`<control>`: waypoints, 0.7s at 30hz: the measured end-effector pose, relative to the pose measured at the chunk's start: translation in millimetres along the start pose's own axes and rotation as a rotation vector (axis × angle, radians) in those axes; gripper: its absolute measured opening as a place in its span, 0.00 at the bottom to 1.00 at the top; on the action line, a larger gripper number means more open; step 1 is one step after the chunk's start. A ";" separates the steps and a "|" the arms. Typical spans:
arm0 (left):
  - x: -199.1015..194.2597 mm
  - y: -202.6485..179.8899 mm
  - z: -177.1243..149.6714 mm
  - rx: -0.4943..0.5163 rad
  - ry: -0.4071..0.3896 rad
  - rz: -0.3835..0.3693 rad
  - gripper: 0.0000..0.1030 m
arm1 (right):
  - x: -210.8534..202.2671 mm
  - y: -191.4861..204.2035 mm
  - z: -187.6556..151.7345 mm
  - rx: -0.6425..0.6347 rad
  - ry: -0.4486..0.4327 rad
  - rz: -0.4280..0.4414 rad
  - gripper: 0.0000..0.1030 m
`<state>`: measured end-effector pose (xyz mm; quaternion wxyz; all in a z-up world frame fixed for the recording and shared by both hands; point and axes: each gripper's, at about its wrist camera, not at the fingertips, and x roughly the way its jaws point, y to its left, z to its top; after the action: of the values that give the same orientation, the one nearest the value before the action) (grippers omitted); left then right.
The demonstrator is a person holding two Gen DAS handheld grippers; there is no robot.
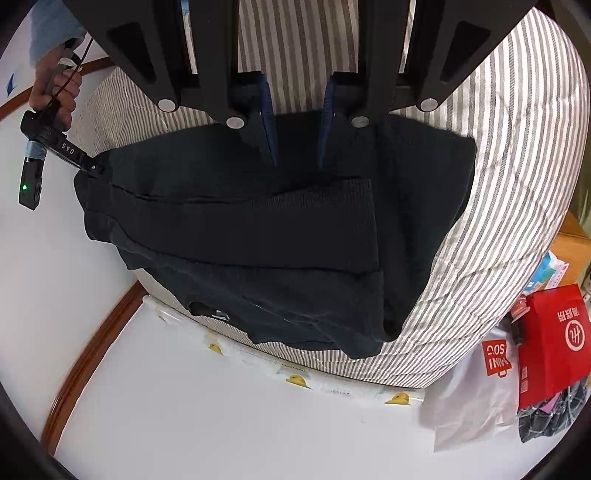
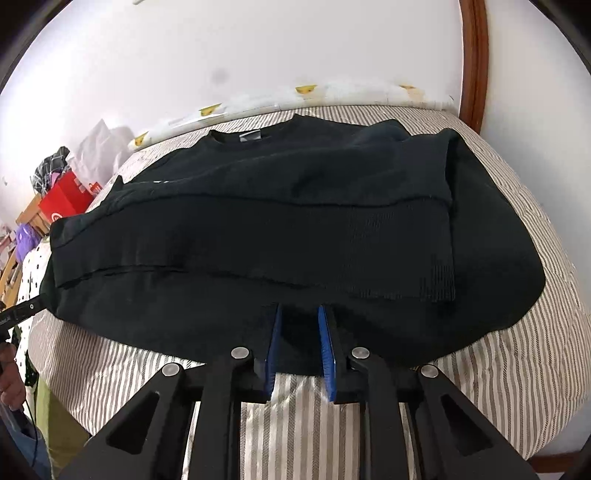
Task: Fold small clothes
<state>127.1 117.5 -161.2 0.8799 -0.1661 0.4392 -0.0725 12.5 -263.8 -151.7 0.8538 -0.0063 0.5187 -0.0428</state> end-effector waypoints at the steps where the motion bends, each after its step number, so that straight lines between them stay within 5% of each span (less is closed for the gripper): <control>1: 0.7 -0.5 1.5 0.003 -0.001 -0.002 0.19 | 2.0 -0.7 2.0 0.002 -0.001 -0.003 0.17; 8: 30.5 -2.2 0.3 0.036 0.063 0.065 0.19 | 16.9 -3.5 2.7 -0.020 0.032 -0.039 0.10; 14: 34.4 -14.6 11.8 0.093 0.007 0.139 0.19 | 22.4 -4.6 9.6 -0.017 0.031 -0.051 0.06; 21: 43.3 -6.7 40.0 0.064 -0.014 0.095 0.19 | 24.8 -3.9 42.9 -0.051 -0.037 -0.106 0.05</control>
<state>185.3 108.5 -168.8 0.8903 -0.1176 0.4377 -0.0435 61.6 -271.1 -153.5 0.8594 -0.0565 0.5027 -0.0745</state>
